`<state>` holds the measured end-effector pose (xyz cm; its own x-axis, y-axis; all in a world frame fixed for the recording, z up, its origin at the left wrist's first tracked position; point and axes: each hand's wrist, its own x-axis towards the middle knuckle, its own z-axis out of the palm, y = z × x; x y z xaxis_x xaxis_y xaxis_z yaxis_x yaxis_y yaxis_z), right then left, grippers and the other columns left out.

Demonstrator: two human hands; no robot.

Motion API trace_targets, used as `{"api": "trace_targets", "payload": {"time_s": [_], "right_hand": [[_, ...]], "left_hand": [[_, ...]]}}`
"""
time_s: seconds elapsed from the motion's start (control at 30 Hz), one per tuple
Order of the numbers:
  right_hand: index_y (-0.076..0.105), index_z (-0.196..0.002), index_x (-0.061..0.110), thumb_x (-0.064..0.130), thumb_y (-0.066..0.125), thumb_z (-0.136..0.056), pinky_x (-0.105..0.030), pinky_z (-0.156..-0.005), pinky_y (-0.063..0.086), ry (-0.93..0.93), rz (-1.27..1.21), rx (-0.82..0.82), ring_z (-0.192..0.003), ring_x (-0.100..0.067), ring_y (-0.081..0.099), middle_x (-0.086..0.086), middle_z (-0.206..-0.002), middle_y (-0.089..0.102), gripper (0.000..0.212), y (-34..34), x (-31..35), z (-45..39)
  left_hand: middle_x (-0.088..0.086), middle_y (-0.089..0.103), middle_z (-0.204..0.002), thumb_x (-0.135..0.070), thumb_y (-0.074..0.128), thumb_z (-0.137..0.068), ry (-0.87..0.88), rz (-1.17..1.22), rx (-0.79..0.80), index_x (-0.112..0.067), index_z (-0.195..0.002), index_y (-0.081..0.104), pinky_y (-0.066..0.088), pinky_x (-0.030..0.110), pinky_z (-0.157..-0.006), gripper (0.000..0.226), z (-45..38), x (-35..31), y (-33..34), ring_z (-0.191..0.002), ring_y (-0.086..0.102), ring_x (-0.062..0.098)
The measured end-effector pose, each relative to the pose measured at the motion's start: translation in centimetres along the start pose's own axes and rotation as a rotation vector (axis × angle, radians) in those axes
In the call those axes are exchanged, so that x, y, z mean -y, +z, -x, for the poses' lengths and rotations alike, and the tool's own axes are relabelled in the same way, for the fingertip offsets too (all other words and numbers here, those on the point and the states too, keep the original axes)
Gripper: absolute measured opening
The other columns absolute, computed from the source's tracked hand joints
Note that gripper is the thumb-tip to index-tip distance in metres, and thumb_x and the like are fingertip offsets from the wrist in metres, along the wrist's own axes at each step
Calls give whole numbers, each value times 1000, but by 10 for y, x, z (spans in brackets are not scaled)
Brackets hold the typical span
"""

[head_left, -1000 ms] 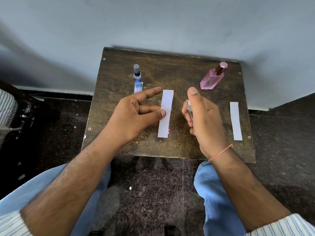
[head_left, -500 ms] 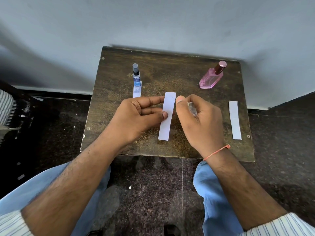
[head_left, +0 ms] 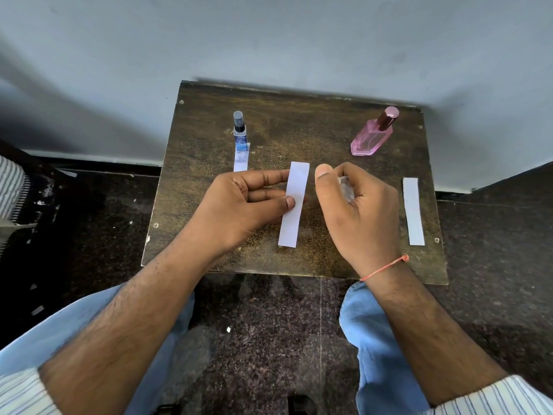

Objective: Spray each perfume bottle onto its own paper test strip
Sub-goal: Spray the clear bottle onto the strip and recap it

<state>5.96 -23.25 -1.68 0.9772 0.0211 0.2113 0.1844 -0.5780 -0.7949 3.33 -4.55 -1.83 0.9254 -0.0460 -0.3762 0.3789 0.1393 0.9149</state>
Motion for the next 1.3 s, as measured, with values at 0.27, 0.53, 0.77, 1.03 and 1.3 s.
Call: {"api": "trace_targets", "payload": {"time_s": [0.27, 0.53, 0.77, 1.03, 1.3], "right_hand": [[49, -62, 20, 48, 55, -98, -20, -52, 29, 9, -10, -13, -52, -8, 45, 7, -50, 43, 46, -4, 2, 0], [46, -60, 20, 49, 55, -98, -30, -53, 31, 29, -15, 1, -52, -12, 41, 5, -51, 42, 49, -7, 0, -3], [39, -58, 25, 50, 53, -99, -28, -52, 28, 41, -25, 18, -51, -11, 40, 7, -50, 38, 51, -7, 1, -3], [46, -61, 16, 50, 54, -97, -31, -53, 29, 50, -31, 20, -52, -12, 40, 5, -51, 41, 51, -7, 1, -3], [36, -58, 22, 54, 54, -100, -20, -52, 24, 75, -23, 19, -52, -9, 39, 10, -51, 42, 55, -7, 4, -3]], "left_hand": [[9, 85, -105, 5, 76, -92, -20, 5, -4, -11, -132, 74, 66, 28, -86, 43, 0, 0, -2, -99, 83, 22], [9, 85, -104, 5, 76, -92, -35, -2, -8, -14, -129, 75, 66, 32, -91, 42, -1, 1, -3, -99, 83, 22], [9, 85, -106, 5, 76, -93, -51, -16, -13, -10, -131, 74, 66, 34, -91, 42, -1, 0, -3, -100, 83, 23], [10, 85, -105, 6, 77, -91, -66, -11, -25, -11, -129, 75, 67, 32, -89, 41, -1, 0, -2, -98, 83, 21], [10, 85, -104, 7, 75, -92, -69, -4, -23, -10, -129, 75, 67, 35, -91, 40, 1, -2, 0, -96, 83, 22]]}}
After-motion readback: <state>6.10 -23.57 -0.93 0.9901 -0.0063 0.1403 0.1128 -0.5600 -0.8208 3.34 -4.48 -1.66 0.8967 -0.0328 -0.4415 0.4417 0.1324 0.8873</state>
